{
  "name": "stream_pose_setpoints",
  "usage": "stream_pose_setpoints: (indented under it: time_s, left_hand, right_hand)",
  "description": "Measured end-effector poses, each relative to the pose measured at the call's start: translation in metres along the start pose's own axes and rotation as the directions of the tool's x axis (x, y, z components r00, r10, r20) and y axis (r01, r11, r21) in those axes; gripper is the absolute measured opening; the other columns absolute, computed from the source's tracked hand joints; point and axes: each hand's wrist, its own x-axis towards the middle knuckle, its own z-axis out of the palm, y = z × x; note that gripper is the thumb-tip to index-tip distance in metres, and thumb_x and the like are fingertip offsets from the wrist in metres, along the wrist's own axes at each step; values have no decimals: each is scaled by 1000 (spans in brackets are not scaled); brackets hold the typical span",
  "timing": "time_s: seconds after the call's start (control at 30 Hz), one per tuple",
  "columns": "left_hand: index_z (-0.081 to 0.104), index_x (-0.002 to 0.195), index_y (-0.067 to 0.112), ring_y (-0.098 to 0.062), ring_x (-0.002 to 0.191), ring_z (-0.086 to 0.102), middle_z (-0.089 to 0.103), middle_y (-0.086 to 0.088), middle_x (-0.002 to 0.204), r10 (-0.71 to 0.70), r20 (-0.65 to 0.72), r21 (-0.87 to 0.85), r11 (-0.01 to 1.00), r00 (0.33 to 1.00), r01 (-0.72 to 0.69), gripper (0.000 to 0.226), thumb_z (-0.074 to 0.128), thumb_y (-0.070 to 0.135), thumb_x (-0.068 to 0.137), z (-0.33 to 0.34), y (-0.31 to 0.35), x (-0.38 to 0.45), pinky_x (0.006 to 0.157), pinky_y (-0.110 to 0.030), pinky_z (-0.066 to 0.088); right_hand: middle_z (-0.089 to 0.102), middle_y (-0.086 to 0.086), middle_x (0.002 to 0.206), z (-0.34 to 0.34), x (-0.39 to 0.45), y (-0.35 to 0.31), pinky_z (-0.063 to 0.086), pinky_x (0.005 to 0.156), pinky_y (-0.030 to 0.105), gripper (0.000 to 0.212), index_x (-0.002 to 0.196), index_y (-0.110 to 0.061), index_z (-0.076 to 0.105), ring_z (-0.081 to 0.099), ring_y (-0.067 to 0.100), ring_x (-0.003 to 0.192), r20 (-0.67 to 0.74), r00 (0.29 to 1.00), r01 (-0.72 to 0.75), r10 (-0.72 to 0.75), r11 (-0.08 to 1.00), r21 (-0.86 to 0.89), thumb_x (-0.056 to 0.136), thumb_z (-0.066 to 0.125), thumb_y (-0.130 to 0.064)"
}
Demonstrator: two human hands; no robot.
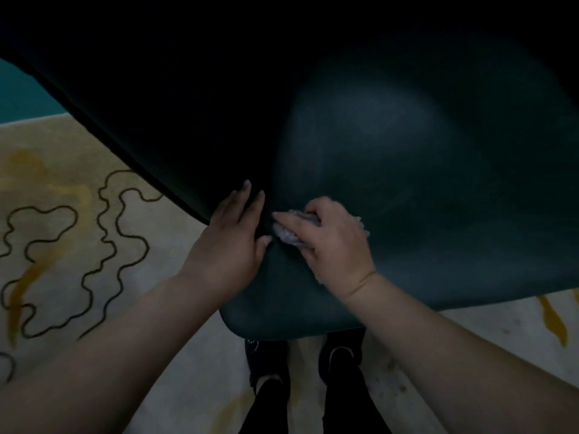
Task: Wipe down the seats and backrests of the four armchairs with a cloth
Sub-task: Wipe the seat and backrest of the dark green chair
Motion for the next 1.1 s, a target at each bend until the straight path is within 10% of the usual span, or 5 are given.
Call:
stream_pose_setpoints:
  time_s: [0.17,0.37,0.57,0.83,1.1]
  left_hand:
    - [9,154,22,-20,147,1,-4,0,162,21,-8,9,1000,1000,-21,70,46,40,97,-2,-5,-2,114,-27,3]
    - [8,154,22,-19,147,0,-6,1,162,36,18,1,999,999,-37,69,44,39,98,-7,-6,-2,116,-29,6]
    - [10,154,24,-18,147,1,-3,2,162,9,-9,-10,1000,1000,-9,71,48,42,96,-6,-1,-1,111,-24,1]
    - [14,153,24,-21,147,3,-1,0,162,55,13,46,997,998,-56,86,60,49,85,-8,19,14,115,-34,13]
    - [23,152,19,-17,145,8,5,1,161,0,-32,-47,999,999,-2,64,52,21,96,-14,15,13,110,-19,4]
  right_hand:
    - [54,19,94,-17,2,23,51,70,39,52,117,-18,68,55,34,82,-206,941,-268,270,963,37,70,65,3]
    - [58,18,89,-4,-1,5,50,61,40,42,117,-20,68,57,33,76,16,1000,18,-17,999,-37,76,71,-11]
    - [55,14,95,-37,-5,56,50,57,35,47,120,-21,65,57,28,78,-286,861,-442,420,897,-12,75,70,-8]
    - [58,14,91,-32,-11,50,45,52,28,46,116,-22,68,59,29,72,-122,973,-213,197,969,-128,72,72,-12]
    - [57,2,103,-38,-1,47,40,71,17,46,131,-19,54,52,7,90,-223,884,-358,410,902,240,88,61,-34]
